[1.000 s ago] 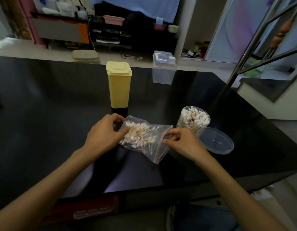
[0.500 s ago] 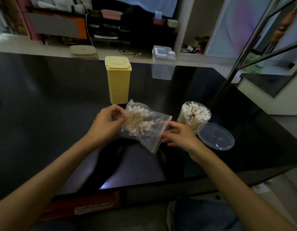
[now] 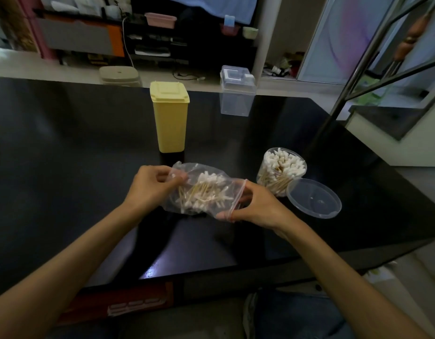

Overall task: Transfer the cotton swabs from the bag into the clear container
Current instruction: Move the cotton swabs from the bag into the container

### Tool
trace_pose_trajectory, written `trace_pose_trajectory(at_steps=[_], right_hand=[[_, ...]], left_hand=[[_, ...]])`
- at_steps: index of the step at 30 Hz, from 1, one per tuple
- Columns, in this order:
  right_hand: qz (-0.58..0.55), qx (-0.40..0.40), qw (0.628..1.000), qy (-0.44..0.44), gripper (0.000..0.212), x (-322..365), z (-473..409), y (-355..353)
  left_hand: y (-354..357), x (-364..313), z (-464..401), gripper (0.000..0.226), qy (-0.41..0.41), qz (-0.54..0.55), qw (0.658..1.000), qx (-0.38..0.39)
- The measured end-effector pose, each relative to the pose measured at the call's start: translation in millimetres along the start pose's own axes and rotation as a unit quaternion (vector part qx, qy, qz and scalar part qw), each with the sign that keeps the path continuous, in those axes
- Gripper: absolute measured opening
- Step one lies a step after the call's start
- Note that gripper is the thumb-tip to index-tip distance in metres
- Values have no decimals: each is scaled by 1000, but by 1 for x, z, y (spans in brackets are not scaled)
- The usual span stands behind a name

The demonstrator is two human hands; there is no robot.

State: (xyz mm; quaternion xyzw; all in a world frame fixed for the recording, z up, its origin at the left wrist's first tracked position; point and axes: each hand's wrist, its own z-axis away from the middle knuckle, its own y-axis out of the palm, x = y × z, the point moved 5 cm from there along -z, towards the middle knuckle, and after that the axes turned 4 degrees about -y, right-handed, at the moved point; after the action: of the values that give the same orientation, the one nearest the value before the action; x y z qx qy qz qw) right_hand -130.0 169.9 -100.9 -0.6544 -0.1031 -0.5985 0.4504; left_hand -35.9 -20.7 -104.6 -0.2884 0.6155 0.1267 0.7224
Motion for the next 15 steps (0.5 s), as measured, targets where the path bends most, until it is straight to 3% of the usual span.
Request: trace_pose_trajectory(at_steps=[4, 7, 9, 12, 15], right_hand=[[20, 10, 1000, -10, 71, 3, 0, 2], [15, 23, 1000, -2, 68, 4, 2, 6], [2, 23, 1000, -8, 65, 8, 4, 11], [89, 13, 994, -58, 55, 16, 4, 17], [157, 3, 987, -38, 54, 10, 1, 14]], left_hand=[[10, -5, -1, 23, -1, 7, 998, 60], [22, -5, -3, 18, -49, -11, 996, 69], [26, -7, 1, 16, -15, -56, 995, 83], [30, -1, 9, 34, 18, -170, 979, 107], [27, 5, 8, 27, 5, -217, 974, 68]])
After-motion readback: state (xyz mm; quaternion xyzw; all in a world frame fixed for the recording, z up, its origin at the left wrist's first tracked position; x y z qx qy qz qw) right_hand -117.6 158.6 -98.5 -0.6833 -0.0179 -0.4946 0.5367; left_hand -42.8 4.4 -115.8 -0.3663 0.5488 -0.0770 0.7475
